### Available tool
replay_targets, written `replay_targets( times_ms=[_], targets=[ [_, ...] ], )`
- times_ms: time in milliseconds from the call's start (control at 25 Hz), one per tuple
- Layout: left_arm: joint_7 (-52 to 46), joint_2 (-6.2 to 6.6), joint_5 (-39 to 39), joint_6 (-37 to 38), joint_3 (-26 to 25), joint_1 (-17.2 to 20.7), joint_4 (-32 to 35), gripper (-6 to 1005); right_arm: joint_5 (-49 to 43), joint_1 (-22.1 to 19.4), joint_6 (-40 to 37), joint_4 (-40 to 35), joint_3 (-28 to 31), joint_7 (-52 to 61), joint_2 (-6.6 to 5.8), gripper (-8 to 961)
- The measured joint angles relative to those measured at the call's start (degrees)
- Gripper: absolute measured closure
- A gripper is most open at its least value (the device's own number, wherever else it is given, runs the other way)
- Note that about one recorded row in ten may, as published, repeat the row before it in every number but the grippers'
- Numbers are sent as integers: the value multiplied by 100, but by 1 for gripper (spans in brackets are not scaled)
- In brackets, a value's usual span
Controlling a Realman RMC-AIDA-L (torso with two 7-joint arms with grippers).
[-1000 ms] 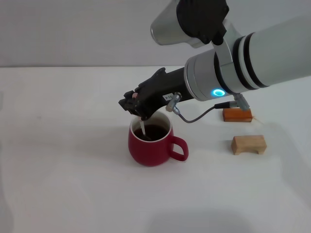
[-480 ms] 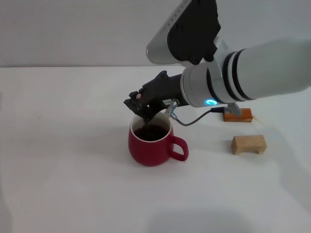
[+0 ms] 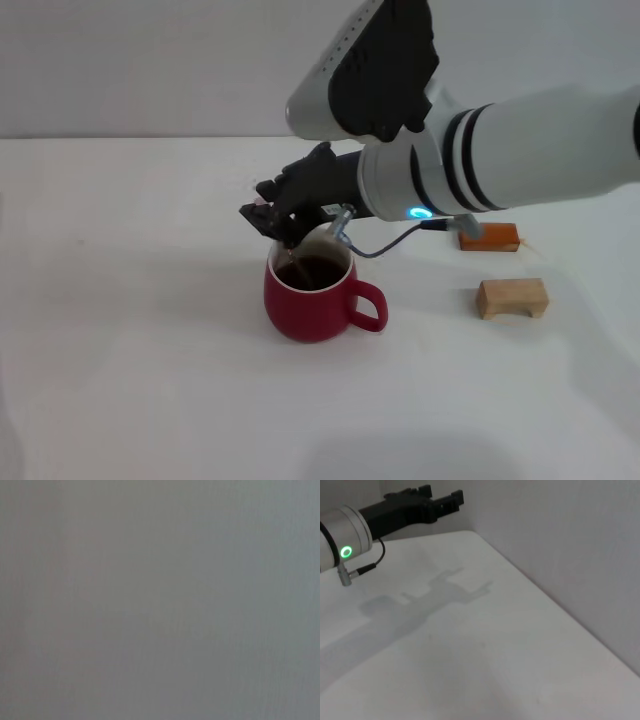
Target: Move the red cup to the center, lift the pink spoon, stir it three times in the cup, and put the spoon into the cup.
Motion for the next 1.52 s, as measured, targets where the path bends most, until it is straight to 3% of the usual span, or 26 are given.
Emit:
replay_targets(
  times_ms=[120,200,240,320,360,400,440,520,560,600,760,800,960,1160,1360,1520],
  targets=[
    [-1,0,0,0,6,0,-1,172,-26,-31,-489,-6,-184,-133,0,710],
    [-2,0,-1,0,7,0,-1,172,-181,-128,-1453,-16,-454,-260,6,705],
    [-3,0,-1,0,7,0,-1,172,-181,-128,-1453,-16,-454,-260,6,702],
    [-11,0,-2,0,7,-2,-1,172,-462,-312,-2508,-72,-690,-270,28,697],
    [-47,-8,-2,0,7,-6,-1,172,-634,-579,-3752,-241,-942,-243,47,697],
    [-47,-8,-2,0,7,-6,-1,172,-634,-579,-3752,-241,-942,-243,47,697],
    [-73,-13,1,0,9,-8,-1,172,-657,-695,-4487,-398,-1081,-243,53,697],
    [-126,-15,-1,-1,16,-12,-1,172,-667,-903,-6077,-878,-1388,-243,59,697],
    [-169,-16,-2,0,27,-23,-1,172,-614,-1016,-7472,-1405,-1580,-233,67,697],
    [-169,-16,-2,0,27,-23,-1,172,-614,-1016,-7472,-1405,-1580,-233,67,697],
    [-222,-18,0,-1,48,-46,-10,172,203,-1309,-10366,-2455,-1911,-127,51,698],
    [-224,-18,1,0,49,-49,-10,172,203,-1309,-10366,-2455,-1911,-127,51,698],
    [-224,-23,2,0,55,-52,-10,172,910,-1851,-12246,-3318,-1825,456,30,698],
    [-224,-26,5,0,59,-29,-10,172,1181,-2327,-12913,-4117,-1632,1145,-48,674],
    [-225,-26,6,6,57,-10,-10,172,1167,-2755,-12557,-3951,-1266,1174,-111,649],
    [-224,-27,8,35,51,39,-9,172,1124,-2964,-12604,-4024,-833,1294,-25,630]
  ],
)
